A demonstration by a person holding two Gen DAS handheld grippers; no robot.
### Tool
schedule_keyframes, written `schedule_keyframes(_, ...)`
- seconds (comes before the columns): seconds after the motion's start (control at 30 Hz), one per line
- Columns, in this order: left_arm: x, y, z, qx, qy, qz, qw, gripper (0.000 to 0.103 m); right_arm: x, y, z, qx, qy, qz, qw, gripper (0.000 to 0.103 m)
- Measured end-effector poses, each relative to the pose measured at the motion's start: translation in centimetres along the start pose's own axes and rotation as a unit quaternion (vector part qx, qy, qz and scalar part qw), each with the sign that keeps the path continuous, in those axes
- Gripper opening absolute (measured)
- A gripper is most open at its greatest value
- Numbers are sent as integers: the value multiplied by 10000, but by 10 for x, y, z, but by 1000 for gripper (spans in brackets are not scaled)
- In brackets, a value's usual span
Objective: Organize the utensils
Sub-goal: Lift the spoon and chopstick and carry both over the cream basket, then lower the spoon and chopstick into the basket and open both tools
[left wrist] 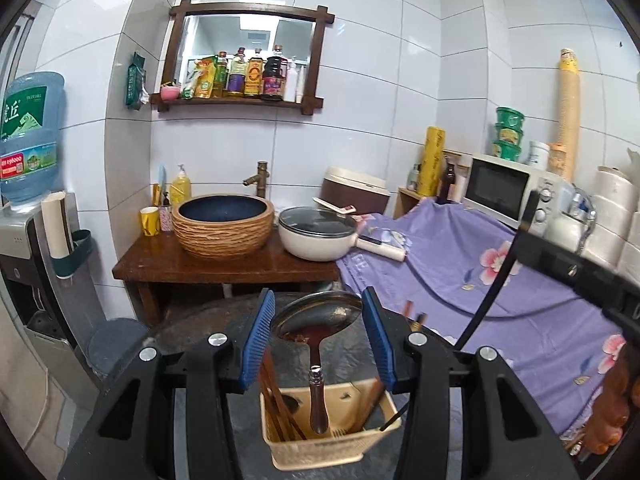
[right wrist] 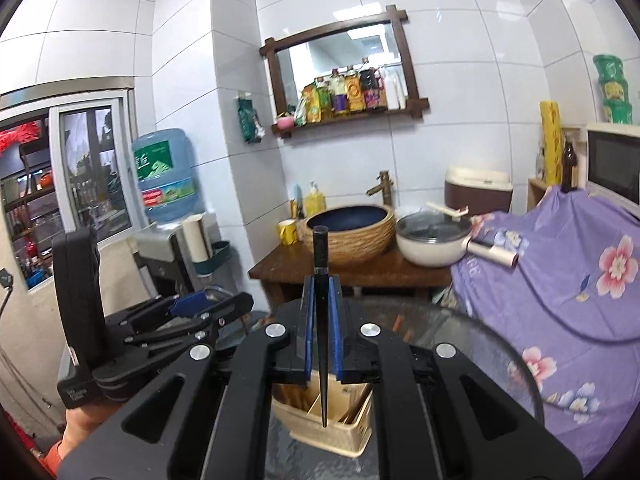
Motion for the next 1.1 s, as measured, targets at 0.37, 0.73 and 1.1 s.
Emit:
schedule_keyframes(0.37,14,41,-47,427,-94,90,9990,44,-10,50,-56,470,172,-132,9987,8)
schedule_keyframes(0.73,19,87,-69,841,-111,69,9964,44,-11,96,-82,898,90,-206,9957,8)
schedule_keyframes(1.1,23,104,-76,887,-125,42,9960,48,-16,107,-88,905,313,-133,9953,8)
Point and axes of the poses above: each gripper's, at about its wrist camera, not at the fingertips, and z roughly against the way its jaws point, x to its left, y to its underside, the point moved 2 cm from there along -z, roughly the way its jaws point, and after that the axes turned 4 degrees about z, right-handed, at the moved point
